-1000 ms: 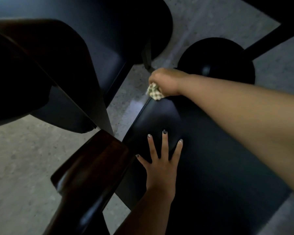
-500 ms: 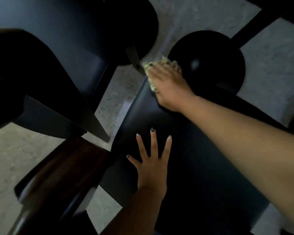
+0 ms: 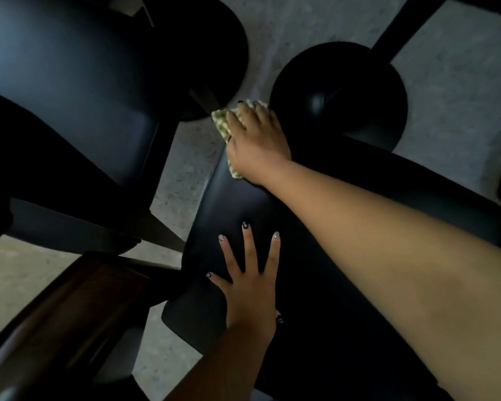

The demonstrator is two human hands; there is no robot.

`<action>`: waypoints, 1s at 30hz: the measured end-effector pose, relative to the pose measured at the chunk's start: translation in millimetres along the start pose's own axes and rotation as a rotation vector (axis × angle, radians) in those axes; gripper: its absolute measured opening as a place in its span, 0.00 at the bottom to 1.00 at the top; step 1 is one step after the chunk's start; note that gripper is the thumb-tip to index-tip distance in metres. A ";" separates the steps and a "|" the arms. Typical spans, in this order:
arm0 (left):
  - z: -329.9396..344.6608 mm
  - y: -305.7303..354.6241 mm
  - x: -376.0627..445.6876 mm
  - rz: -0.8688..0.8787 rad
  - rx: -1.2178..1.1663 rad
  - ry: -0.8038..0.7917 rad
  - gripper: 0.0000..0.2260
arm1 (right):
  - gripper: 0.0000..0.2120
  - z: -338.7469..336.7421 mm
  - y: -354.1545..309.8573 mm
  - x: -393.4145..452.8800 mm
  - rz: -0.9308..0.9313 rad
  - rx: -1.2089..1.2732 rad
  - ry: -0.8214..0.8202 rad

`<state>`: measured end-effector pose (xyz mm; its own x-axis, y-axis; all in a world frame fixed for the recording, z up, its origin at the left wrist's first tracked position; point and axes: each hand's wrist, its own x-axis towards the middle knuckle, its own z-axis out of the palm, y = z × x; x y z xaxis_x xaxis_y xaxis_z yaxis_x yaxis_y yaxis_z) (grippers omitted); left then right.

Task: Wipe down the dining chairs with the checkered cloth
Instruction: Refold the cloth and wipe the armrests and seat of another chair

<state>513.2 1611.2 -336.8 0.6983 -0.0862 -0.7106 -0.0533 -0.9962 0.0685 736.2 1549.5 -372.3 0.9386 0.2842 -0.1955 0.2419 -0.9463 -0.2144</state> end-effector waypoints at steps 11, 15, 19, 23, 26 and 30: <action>-0.4 -1.4 -0.5 0.001 0.068 0.010 0.64 | 0.34 -4.4 29.1 -29.5 0.006 0.090 0.016; 0.0 -1.2 -0.7 -0.003 0.085 0.017 0.65 | 0.31 -8.5 68.7 -68.3 0.151 0.185 0.093; -2.2 0.2 -1.2 -0.008 0.106 0.007 0.66 | 0.28 -12.6 107.4 -116.3 0.284 0.228 0.169; -3.9 0.8 -1.8 -0.008 0.134 0.001 0.67 | 0.26 -11.8 143.8 -164.6 0.406 0.223 0.275; -4.9 2.1 -3.1 -0.012 0.140 -0.003 0.66 | 0.25 -8.0 171.7 -204.1 0.539 0.253 0.347; -9.0 -0.4 -2.8 0.005 0.150 -0.020 0.67 | 0.25 -5.4 192.5 -241.5 0.714 0.238 0.392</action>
<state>517.6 1612.0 -328.6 0.6832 -0.0894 -0.7248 -0.1637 -0.9860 -0.0326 557.4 1297.9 -361.2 0.8744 -0.4847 -0.0242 -0.4582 -0.8081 -0.3702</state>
